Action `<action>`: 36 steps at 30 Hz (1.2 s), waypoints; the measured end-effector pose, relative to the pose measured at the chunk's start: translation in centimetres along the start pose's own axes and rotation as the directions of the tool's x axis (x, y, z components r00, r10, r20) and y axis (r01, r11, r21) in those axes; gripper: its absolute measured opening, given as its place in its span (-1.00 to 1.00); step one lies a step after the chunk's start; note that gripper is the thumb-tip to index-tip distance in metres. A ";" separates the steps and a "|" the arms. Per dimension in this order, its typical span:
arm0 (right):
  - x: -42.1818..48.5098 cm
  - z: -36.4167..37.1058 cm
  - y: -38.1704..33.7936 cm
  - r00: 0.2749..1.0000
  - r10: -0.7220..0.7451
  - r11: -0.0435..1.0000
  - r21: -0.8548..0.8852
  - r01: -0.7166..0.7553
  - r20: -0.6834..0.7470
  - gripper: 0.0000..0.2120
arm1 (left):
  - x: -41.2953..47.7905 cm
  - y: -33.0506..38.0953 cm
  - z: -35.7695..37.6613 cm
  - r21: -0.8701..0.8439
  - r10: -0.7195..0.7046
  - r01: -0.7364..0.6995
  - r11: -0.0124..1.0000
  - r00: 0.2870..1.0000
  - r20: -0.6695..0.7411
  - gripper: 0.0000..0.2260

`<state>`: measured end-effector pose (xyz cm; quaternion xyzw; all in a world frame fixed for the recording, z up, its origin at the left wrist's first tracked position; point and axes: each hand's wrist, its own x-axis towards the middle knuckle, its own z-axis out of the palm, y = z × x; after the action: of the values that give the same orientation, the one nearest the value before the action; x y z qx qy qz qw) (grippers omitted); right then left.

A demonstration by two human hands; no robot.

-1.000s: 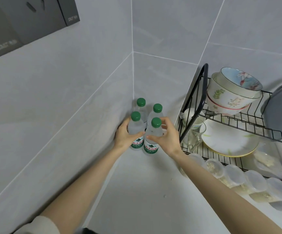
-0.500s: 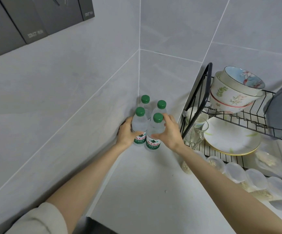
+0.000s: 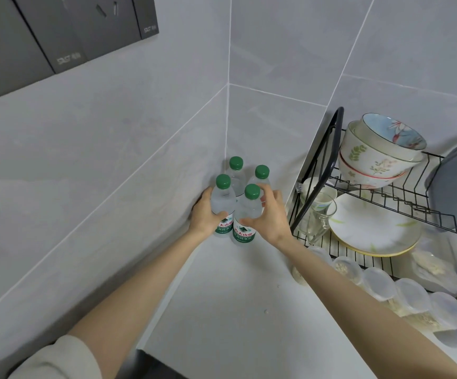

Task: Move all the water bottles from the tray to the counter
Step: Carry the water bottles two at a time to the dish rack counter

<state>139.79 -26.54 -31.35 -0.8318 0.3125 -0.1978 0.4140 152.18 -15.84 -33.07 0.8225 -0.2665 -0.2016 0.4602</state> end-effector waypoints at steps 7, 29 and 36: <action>-0.8 -1.1 -0.6 1.000 -0.002 0.998 0.062 0.001 0.014 -0.43 | -1.5 1.1 -0.3 -0.087 -0.046 0.042 0.995 0.998 -0.045 -0.39; -14.5 -14.5 -4.8 0.978 -0.167 0.957 0.259 0.130 0.127 -0.67 | -18.2 11.0 -2.6 -0.346 0.104 -0.120 0.930 0.993 -0.063 -0.70; -20.9 -16.5 -4.4 0.994 -0.108 0.974 0.199 0.104 0.008 -0.64 | -23.0 12.8 -1.4 -0.311 0.199 -0.162 0.936 0.976 0.093 -0.71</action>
<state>116.55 -19.54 -19.69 -0.8037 0.2425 -0.2418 0.4866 131.87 -6.15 -19.33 0.7005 -0.3348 -0.2470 0.5798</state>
